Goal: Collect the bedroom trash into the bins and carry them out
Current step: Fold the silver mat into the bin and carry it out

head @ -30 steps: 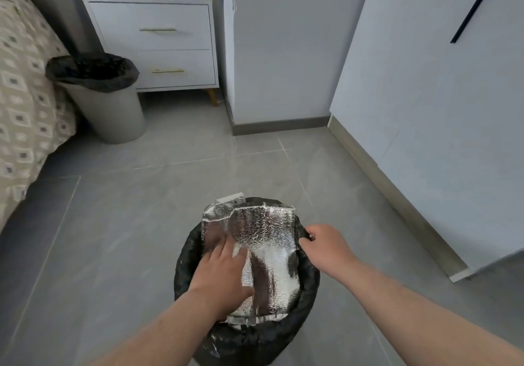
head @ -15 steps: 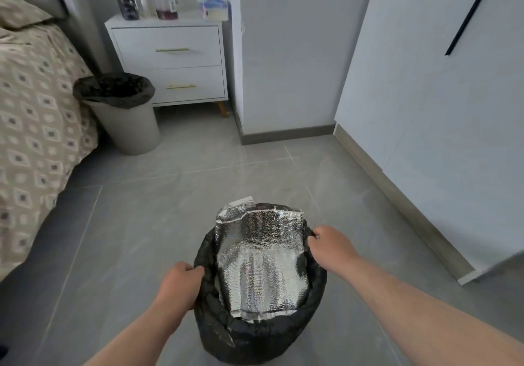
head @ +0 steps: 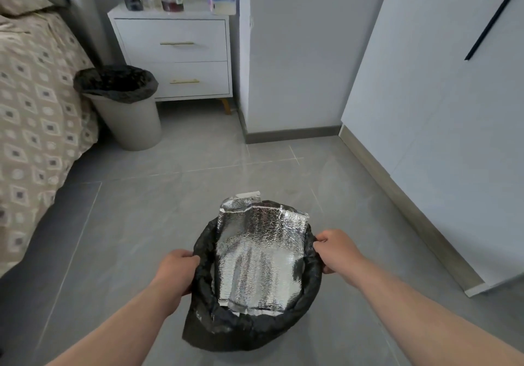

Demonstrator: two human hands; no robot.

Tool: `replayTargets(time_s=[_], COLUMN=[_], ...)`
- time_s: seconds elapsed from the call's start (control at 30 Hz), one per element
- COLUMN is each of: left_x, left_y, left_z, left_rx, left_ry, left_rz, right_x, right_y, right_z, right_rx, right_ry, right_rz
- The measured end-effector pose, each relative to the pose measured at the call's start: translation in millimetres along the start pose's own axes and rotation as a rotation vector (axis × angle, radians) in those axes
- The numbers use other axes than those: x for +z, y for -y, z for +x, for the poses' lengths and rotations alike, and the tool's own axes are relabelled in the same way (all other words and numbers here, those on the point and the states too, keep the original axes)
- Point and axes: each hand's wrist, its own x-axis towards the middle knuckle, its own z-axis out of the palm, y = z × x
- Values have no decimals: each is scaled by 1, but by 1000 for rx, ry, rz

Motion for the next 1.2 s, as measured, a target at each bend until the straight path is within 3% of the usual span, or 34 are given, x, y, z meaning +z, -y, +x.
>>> replayTargets(time_s=[0.3, 0.47, 0.93, 1.2], left_x=[-3, -29, -163, -224], left_y=[-48, -111, -412, -540], left_z=[60, 42, -207, -342], left_rx=[65, 85, 111, 226], left_ry=[-30, -46, -80, -32], left_rz=[-178, -255, -242, -233], right_x=[22, -10, -226, -341], right_y=[26, 96, 384, 509], right_z=[39, 32, -158, -258], right_rx=[23, 17, 34, -7], right_ry=[-155, -172, -182, -235], right_rz=[265, 273, 322, 361])
